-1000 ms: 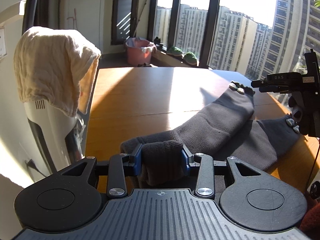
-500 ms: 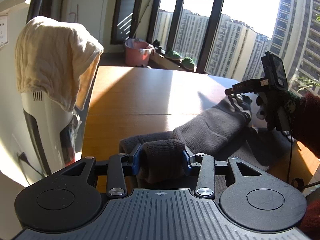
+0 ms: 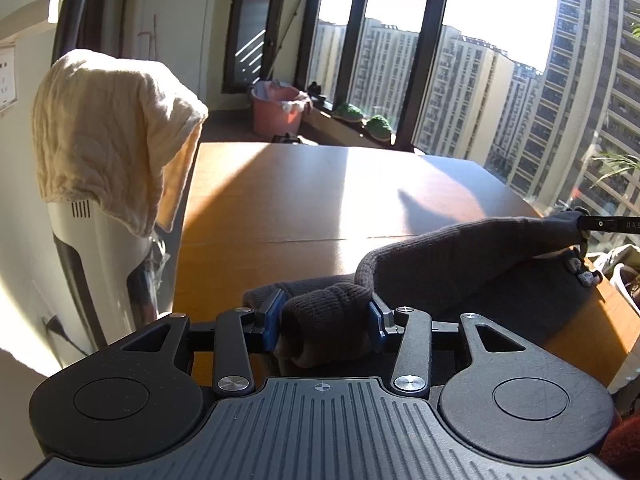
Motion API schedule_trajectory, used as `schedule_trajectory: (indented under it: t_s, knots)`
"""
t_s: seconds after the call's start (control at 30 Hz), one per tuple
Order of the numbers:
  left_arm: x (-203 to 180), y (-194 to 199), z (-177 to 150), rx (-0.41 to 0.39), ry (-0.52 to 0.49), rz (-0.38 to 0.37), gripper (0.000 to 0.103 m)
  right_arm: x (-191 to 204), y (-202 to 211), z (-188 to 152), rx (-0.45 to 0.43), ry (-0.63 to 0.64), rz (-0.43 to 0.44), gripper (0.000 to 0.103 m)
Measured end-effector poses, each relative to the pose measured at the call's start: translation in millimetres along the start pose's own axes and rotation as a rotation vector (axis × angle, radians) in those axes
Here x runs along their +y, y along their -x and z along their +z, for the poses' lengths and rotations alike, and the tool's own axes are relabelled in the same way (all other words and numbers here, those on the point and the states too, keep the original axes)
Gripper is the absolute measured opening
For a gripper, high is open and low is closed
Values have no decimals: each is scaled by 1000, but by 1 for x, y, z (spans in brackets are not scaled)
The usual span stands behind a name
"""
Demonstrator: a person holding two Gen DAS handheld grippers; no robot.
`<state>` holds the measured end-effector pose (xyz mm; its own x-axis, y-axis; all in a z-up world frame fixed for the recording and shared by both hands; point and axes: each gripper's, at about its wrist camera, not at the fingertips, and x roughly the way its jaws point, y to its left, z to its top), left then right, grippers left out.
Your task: Fold clothes
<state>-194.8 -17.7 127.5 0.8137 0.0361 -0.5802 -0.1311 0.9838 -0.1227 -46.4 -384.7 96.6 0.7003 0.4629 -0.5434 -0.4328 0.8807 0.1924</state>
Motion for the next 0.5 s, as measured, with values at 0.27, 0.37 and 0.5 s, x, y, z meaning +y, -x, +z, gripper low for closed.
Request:
schedule_trajectory:
  t_s: [0.27, 0.37, 0.5]
  knots:
    - [-16, 17, -5, 43, -94, 3, 53, -21, 3, -29, 32, -68, -8, 17]
    - [-14, 34, 3, 0, -85, -13, 57, -17, 5, -29, 30, -44, -17, 17]
    - [-18, 55, 21, -102, -53, -61, 77, -9, 7, -29, 40, -7, -16, 18]
